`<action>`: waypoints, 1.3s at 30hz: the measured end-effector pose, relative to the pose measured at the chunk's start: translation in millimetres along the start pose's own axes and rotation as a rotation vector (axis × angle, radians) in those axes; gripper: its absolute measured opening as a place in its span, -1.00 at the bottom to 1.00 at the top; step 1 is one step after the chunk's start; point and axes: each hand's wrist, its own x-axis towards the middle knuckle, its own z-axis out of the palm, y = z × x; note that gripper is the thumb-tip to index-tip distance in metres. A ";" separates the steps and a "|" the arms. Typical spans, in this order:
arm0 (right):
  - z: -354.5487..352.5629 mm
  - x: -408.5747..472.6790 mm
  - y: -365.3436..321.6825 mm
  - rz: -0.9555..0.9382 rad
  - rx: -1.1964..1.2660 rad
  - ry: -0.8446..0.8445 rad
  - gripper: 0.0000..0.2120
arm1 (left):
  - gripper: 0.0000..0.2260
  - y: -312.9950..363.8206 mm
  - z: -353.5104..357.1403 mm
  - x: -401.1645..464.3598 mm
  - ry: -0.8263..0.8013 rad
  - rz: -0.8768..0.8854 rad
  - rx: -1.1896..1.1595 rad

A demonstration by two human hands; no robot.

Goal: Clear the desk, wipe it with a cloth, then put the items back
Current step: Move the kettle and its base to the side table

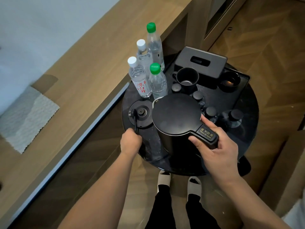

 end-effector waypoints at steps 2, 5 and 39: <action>-9.9 0.0 2.0 -0.011 -0.007 -0.013 -0.42 | -0.82 7.9 2.5 -0.9 0.131 0.074 -0.045; -25.0 -2.7 8.6 -0.039 -0.036 -0.040 -0.26 | -0.69 15.4 2.2 14.1 0.119 0.094 -0.135; -123.5 0.6 83.0 -0.001 -0.220 -0.211 -0.51 | -0.62 87.6 33.7 -166.8 -0.474 0.195 -0.688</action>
